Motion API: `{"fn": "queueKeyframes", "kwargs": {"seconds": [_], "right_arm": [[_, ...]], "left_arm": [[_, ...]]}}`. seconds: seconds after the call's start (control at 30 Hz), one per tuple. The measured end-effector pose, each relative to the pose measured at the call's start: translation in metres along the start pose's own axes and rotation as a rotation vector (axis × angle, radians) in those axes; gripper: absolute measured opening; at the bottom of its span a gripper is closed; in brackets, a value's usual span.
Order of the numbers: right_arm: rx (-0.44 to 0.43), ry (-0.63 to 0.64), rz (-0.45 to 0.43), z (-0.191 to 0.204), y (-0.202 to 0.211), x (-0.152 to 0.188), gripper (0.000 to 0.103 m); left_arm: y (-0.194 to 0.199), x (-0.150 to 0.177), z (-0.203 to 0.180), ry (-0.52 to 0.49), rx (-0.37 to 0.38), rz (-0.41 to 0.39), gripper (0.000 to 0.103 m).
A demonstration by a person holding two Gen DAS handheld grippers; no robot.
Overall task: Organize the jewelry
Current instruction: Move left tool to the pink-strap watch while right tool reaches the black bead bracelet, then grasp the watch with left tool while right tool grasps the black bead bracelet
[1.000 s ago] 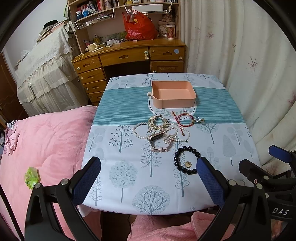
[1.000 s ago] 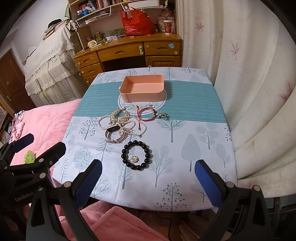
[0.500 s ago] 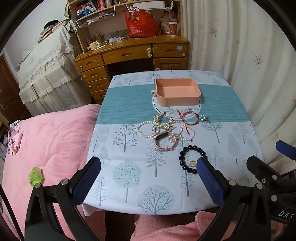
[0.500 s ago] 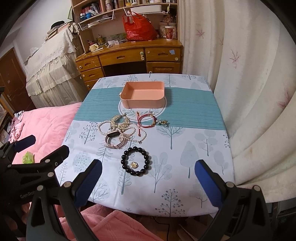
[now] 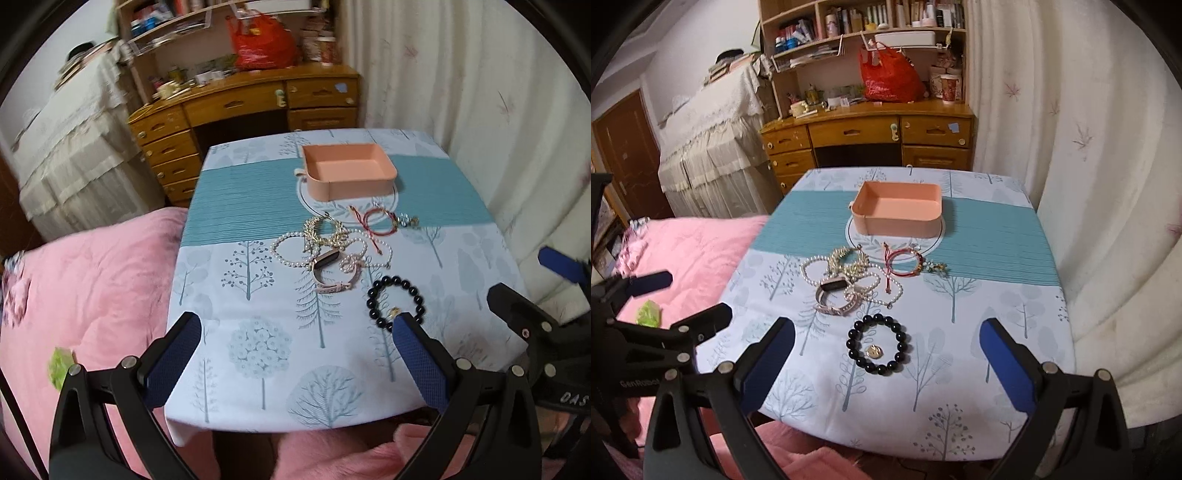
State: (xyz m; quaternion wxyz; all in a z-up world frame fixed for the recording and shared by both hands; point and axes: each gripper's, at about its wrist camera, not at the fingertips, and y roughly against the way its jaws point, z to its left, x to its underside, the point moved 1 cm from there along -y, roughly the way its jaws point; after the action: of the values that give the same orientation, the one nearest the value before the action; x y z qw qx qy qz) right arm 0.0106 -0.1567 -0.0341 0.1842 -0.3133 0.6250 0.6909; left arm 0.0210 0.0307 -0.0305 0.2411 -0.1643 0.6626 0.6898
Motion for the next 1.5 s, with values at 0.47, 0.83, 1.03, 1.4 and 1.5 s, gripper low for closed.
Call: {"fn": "queueKeyframes", "kwargs": {"seconds": [0.47,0.83,1.03,1.4,1.5], "right_arm": [[0.099,0.146,0.199,0.036,-0.098,0.051,0.054],[0.051,0.326,0.295,0.065,-0.15,0.072,0.03],[-0.023,0.461,0.318,0.068,-0.159,0.071,0.025],[-0.224,0.423,0.424,0.049,-0.167,0.064,0.015],[-0.288,0.288,0.468,0.034,-0.169,0.058,0.015]], "left_arm": [[-0.117,-0.012,-0.007,-0.302,0.237,0.007,0.102],[-0.197,-0.023,-0.033,-0.304,0.311,0.117,0.099],[-0.21,-0.026,-0.04,-0.268,0.299,0.115,0.095],[-0.213,-0.024,-0.047,-0.313,0.214,0.086,0.049],[-0.21,-0.024,-0.045,-0.311,0.189,0.107,0.044]]}}
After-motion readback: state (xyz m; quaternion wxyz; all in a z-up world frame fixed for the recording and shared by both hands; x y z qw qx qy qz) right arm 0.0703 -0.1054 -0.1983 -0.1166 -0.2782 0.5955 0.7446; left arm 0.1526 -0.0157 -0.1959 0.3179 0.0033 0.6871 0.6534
